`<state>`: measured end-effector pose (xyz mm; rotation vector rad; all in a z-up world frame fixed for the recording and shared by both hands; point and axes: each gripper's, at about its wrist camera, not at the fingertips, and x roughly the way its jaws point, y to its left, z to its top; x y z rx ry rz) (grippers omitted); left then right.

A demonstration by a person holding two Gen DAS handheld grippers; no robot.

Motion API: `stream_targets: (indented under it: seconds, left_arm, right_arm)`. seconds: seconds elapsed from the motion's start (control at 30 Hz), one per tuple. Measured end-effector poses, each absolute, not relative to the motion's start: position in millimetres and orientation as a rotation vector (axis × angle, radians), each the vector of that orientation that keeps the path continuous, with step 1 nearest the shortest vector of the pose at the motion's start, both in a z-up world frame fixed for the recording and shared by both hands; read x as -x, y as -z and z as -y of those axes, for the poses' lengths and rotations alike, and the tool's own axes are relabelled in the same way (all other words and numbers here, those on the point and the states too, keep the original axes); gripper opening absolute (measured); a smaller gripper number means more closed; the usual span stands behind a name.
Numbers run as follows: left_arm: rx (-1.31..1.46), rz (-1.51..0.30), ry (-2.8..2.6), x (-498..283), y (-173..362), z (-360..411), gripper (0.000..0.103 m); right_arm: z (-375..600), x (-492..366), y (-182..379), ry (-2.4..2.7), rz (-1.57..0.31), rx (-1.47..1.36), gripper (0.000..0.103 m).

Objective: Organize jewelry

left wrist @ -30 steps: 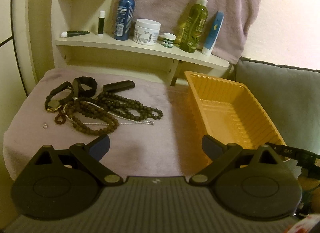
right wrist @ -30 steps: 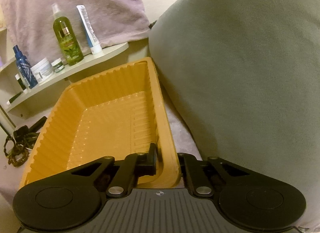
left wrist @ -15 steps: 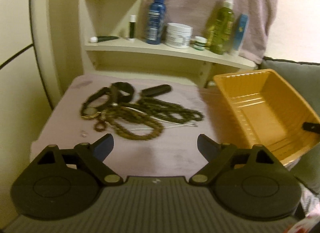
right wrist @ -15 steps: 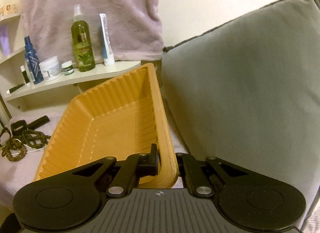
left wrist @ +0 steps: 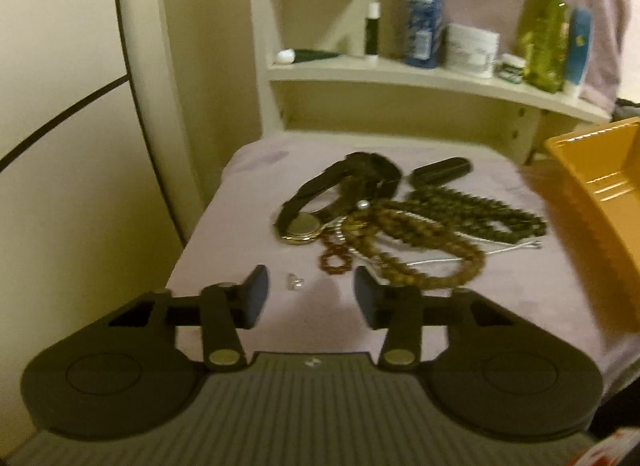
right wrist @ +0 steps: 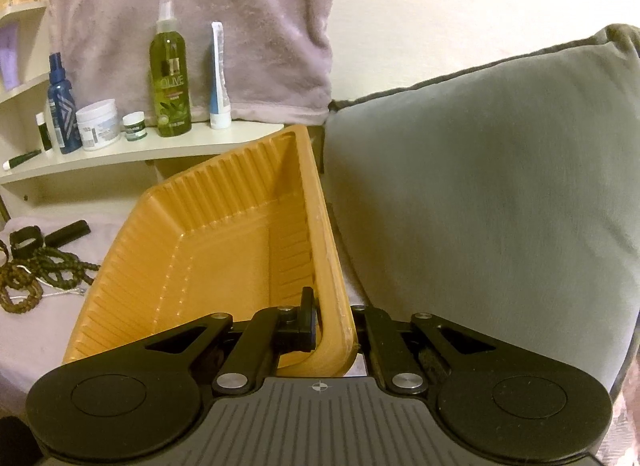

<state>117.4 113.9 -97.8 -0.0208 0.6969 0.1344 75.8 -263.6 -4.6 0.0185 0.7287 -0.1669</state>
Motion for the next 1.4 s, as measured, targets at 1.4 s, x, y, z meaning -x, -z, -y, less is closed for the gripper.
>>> stream_targets:
  seconds: [1.4]
  left_arm:
    - [0.022, -0.606, 0.48, -107.6, 51.7, 70.6, 0.006]
  right_arm:
    - [260.6, -74.8, 4.7, 0.164, -0.731, -0.022, 0.005]
